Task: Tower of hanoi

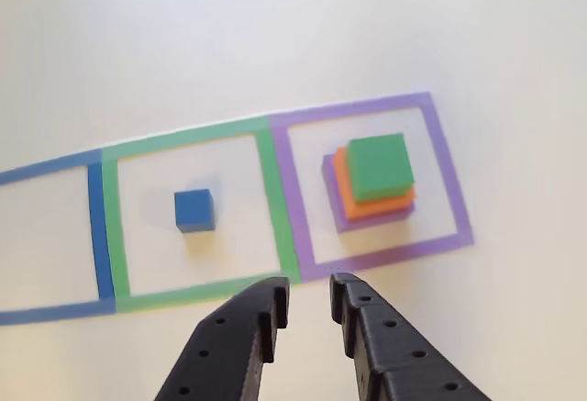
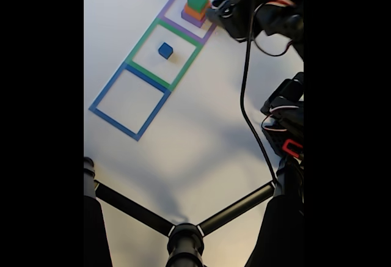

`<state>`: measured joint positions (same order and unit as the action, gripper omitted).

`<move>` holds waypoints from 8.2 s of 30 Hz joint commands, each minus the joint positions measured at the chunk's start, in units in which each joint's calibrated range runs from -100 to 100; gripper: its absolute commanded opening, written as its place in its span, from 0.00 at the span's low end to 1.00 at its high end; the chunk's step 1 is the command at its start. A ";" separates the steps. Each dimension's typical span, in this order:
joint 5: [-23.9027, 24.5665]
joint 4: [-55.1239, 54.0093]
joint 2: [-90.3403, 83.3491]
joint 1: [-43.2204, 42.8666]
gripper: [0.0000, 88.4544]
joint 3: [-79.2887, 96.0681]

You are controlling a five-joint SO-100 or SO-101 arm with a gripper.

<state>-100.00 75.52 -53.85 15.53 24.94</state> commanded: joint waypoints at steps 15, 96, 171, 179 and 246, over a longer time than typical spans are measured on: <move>0.00 18.09 3.61 19.66 0.39 -25.62; 0.00 -126.63 55.85 14.17 0.55 45.17; 0.00 -2.23 11.62 6.47 0.06 -19.07; 0.00 5.95 8.73 1.13 0.06 -22.44; 0.00 -124.85 62.10 -38.74 0.07 43.08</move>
<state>-99.62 -45.37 5.34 -21.72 71.88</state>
